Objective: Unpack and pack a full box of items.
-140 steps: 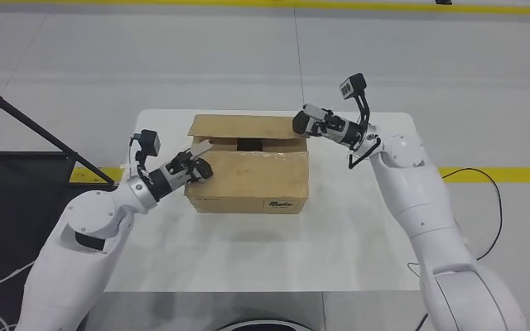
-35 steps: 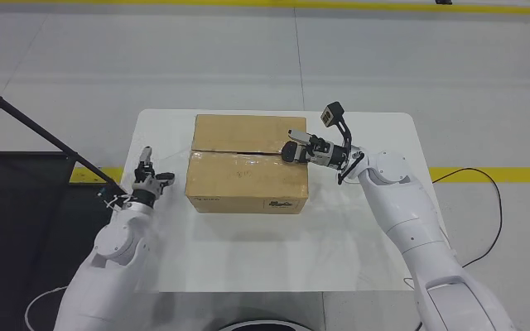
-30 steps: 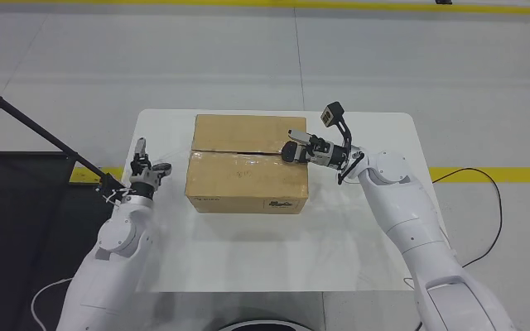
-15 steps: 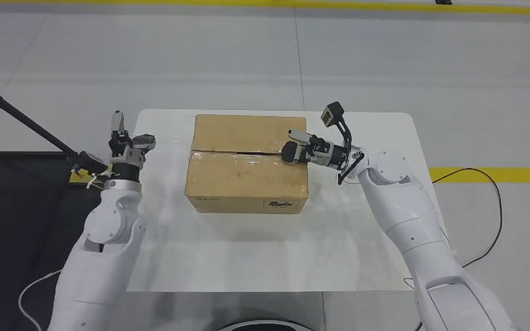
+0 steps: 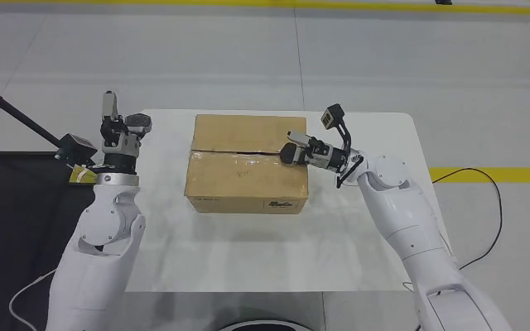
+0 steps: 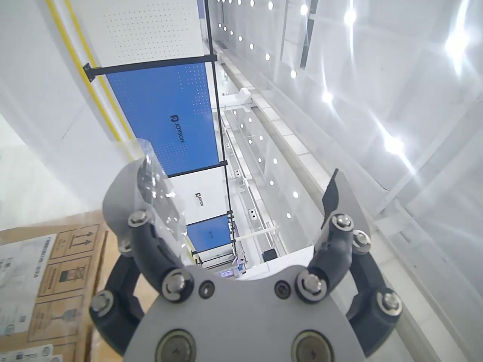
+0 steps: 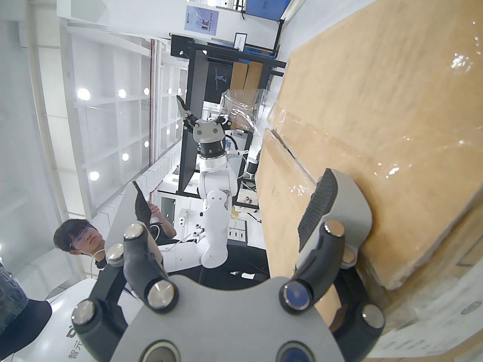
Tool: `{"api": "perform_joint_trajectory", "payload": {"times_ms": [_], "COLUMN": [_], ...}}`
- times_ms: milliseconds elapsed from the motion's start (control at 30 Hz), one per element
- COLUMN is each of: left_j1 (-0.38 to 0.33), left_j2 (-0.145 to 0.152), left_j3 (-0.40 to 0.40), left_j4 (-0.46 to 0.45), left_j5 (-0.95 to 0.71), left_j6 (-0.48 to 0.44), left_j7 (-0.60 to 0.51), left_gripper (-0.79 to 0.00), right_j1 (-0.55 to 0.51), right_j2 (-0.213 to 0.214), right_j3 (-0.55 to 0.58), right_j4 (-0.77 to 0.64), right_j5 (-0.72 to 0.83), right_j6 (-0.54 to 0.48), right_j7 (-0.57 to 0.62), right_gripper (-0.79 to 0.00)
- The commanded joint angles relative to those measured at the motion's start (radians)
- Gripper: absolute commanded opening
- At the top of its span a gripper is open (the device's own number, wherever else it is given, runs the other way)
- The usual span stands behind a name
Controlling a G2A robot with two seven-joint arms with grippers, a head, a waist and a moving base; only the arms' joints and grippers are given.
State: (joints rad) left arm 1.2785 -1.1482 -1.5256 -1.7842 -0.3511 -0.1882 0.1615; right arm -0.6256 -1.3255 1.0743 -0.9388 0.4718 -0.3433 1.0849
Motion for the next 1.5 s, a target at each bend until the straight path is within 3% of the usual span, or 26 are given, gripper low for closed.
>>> {"api": "perform_joint_trajectory", "payload": {"times_ms": [0,700,1467], "left_j1": [-0.004,-0.045,-0.100], "left_j2": [-0.002,-0.027,-0.060], "left_j3": [0.001,0.060,0.171], "left_j4": [-0.015,-0.129,-0.161], "left_j5": [0.006,0.069,0.091], "left_j6": [0.002,0.052,0.098], "left_j7": [-0.006,-0.042,-0.076], "left_gripper": [0.000,0.000,0.000], "right_j1": [-0.006,-0.014,-0.146], "right_j2": [0.001,-0.001,0.054], "right_j3": [0.003,0.003,0.174], "right_j4": [-0.007,-0.038,-0.227], "right_j5": [0.001,-0.032,-0.040], "right_j6": [0.002,-0.008,-0.024], "right_j7": [-0.001,-0.080,-0.100], "right_gripper": [0.000,0.000,0.000]}}
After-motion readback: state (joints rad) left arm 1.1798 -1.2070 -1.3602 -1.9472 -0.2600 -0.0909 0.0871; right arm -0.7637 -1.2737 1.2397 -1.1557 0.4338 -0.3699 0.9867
